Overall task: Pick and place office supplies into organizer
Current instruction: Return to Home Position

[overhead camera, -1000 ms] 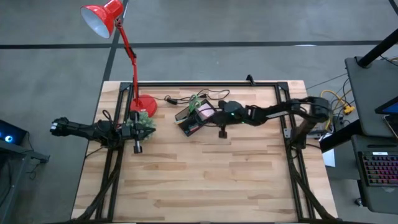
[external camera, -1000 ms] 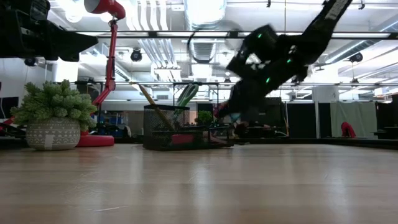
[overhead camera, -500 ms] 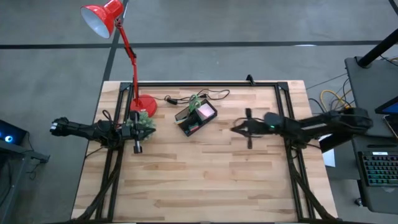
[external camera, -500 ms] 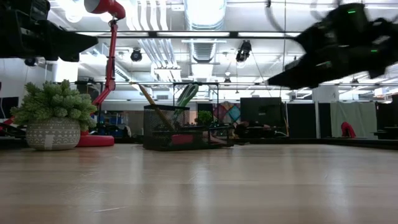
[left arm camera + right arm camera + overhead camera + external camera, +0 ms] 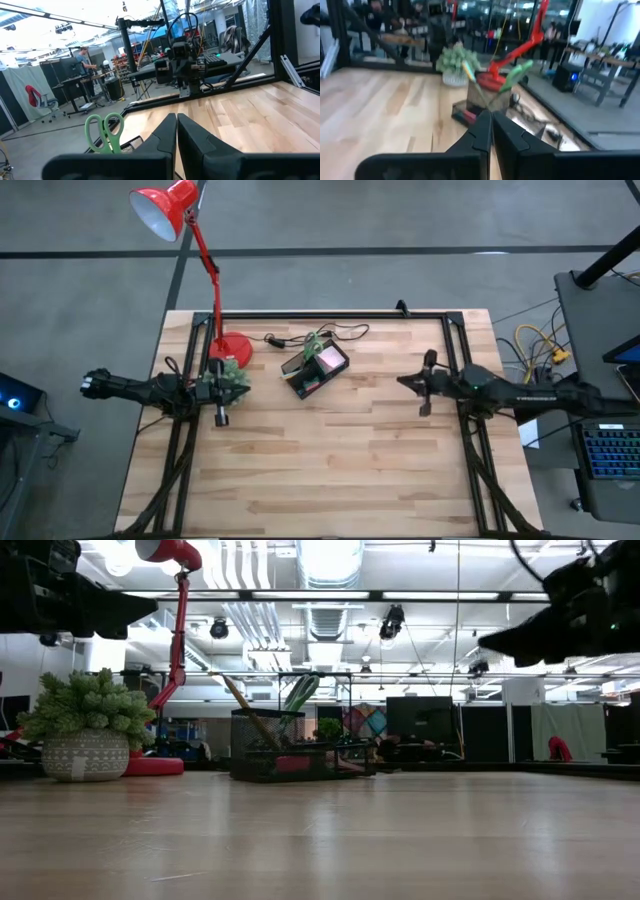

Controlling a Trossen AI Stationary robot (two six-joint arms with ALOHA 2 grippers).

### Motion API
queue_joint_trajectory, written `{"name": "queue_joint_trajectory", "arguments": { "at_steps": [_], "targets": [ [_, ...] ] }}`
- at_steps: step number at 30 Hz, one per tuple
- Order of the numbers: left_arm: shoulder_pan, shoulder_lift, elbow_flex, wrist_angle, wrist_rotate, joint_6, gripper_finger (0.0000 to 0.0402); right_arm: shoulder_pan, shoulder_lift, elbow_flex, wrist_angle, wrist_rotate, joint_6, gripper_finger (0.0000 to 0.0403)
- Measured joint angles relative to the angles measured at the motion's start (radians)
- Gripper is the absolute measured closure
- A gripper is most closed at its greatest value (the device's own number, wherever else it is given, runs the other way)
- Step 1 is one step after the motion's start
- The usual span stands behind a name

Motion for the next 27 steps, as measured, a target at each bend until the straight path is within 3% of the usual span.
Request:
{"name": "queue_joint_trajectory", "arguments": {
  "at_steps": [9, 12, 23, 27],
  "targets": [
    [0.000, 0.002, 0.000, -0.001, 0.000, -0.001, 0.0402, 0.000, -0.293, 0.000, -0.323, -0.043, 0.063, 0.0394],
    [0.000, 0.002, 0.000, -0.001, 0.000, -0.006, 0.0402, 0.000, -0.337, 0.001, -0.322, -0.068, 0.061, 0.0394],
    [0.000, 0.002, -0.001, 0.000, 0.013, -0.138, 0.0402, 0.000, -0.328, 0.001, -0.320, -0.078, 0.062, 0.0394],
    [0.000, 0.005, -0.001, -0.002, 0.140, -0.184, 0.0402, 0.000, -0.322, 0.001, -0.319, -0.078, 0.062, 0.0394]
  ]
}}
